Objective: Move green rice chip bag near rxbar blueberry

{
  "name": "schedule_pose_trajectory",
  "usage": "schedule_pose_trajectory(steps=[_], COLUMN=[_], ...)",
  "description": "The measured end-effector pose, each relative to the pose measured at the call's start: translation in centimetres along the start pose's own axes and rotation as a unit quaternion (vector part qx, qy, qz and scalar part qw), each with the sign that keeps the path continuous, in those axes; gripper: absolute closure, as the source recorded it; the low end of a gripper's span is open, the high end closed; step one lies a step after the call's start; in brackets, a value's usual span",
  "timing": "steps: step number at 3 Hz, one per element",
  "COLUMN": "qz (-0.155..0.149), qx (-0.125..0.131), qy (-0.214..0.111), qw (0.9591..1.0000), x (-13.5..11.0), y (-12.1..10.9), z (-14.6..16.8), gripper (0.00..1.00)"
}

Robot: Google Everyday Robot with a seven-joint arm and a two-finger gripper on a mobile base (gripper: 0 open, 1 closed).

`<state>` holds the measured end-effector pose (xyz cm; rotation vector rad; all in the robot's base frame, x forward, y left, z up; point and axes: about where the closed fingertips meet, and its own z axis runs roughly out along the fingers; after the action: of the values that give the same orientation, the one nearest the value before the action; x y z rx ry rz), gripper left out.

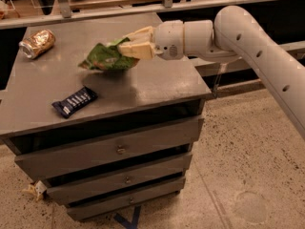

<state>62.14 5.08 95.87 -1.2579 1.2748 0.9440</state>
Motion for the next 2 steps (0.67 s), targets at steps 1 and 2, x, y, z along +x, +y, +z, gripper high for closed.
schedule_pose_trajectory(steps=[1, 2], qz=[-0.003, -0.006], qx=[0.001, -0.001], qy=[0.002, 0.004], qw=[1.0, 1.0], x=[0.01, -0.09], y=[0.28, 0.56], z=[-0.1, -0.13], gripper=[0.13, 0.0])
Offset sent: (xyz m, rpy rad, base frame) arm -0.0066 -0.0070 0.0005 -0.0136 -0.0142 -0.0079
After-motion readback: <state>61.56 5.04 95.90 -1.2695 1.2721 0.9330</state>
